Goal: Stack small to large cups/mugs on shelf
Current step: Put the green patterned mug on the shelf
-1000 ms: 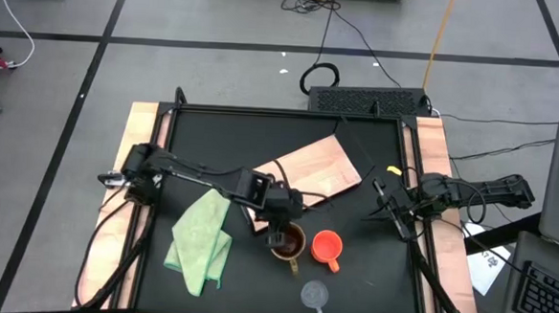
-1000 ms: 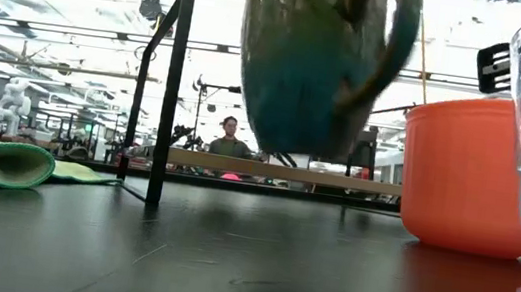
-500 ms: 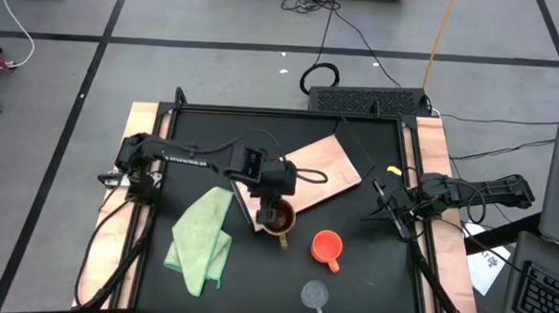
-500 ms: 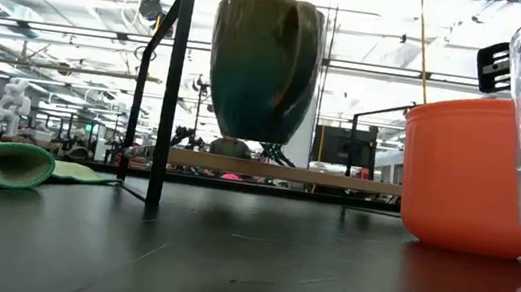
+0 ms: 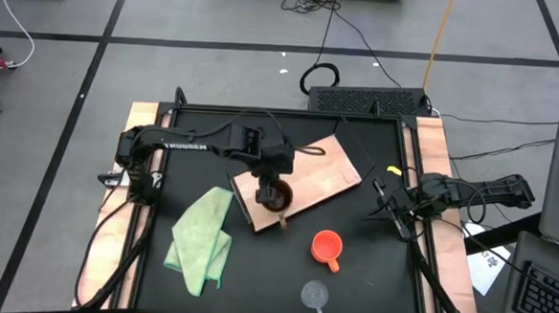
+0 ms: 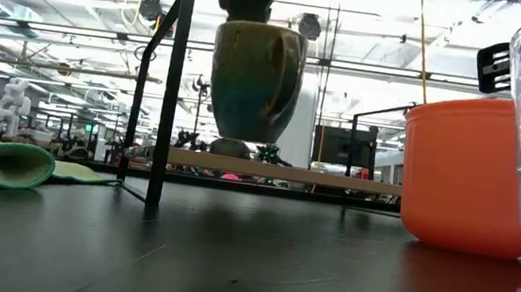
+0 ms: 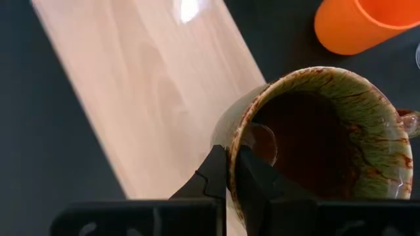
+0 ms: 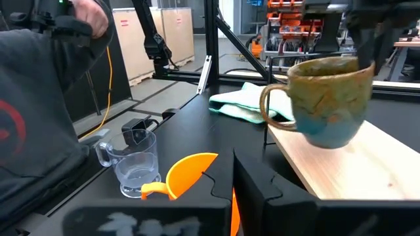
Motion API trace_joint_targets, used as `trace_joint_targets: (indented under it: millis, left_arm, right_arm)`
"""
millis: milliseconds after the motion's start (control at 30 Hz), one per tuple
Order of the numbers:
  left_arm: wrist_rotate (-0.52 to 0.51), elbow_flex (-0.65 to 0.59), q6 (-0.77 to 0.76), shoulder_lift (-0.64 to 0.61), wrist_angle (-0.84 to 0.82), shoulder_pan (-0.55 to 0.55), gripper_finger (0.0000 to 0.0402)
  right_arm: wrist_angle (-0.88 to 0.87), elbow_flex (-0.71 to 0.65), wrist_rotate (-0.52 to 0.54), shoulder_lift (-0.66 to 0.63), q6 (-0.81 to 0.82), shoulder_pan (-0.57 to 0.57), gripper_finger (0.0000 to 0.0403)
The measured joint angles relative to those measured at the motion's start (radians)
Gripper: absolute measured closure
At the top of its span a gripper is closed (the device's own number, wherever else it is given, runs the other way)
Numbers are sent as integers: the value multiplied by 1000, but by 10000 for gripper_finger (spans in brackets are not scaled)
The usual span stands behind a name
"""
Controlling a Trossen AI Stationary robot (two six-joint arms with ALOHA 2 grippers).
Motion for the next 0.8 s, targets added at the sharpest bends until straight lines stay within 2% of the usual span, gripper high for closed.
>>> trace_joint_targets:
  millis: [267,433,800]
  left_arm:
    - [1,0,6,-39,-6,39,387]
    - [1,0,-59,-53,-32,62,387]
    - [24,0,-108,-53,-86,48,387]
  right_arm:
    - [-1,0,0,2,0,0,403]
    - [-2,0,0,6,0,0,403]
    - [-1,0,0,9,0,0,403]
